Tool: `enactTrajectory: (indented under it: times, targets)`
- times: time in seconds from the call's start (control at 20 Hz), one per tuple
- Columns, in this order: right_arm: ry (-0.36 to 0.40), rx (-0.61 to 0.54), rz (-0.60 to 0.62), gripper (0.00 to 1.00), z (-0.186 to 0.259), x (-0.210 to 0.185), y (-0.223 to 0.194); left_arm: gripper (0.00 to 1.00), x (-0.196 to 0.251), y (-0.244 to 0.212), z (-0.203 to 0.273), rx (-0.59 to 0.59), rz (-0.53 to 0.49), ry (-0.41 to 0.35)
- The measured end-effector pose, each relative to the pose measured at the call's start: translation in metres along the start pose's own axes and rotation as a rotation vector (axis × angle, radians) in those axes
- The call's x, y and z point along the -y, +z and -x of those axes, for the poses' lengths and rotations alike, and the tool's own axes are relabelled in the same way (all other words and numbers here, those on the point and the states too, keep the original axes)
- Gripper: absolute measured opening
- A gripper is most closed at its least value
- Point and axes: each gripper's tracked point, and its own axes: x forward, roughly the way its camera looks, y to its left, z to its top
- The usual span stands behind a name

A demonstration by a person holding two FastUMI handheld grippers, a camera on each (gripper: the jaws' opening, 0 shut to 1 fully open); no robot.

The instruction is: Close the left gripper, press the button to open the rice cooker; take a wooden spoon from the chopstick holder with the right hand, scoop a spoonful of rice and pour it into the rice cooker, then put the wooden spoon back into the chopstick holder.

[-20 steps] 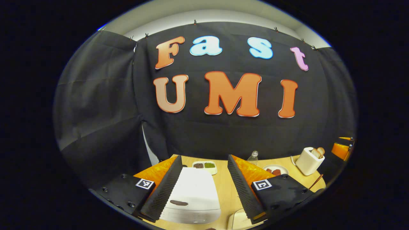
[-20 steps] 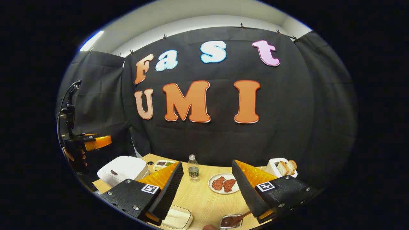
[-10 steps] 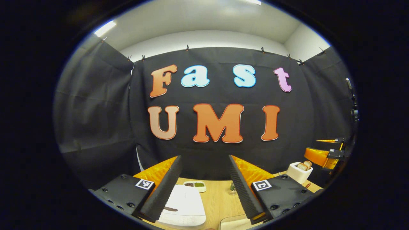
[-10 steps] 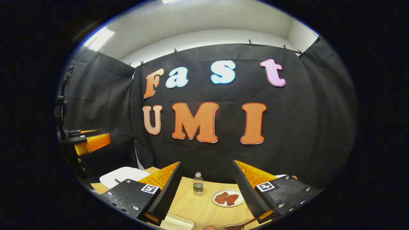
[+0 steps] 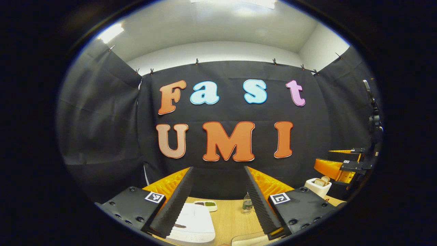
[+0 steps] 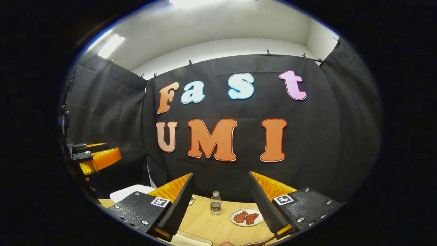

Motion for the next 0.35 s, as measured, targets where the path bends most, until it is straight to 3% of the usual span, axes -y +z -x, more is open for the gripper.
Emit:
enactTrajectory:
  times: [0.35]
  targets:
    - [0.011, -0.001, -0.009, 0.95, -0.0009, -0.0041, 0.0004, 0.93, 0.0084, 0.0021, 0.0019, 0.01, -0.023, -0.001]
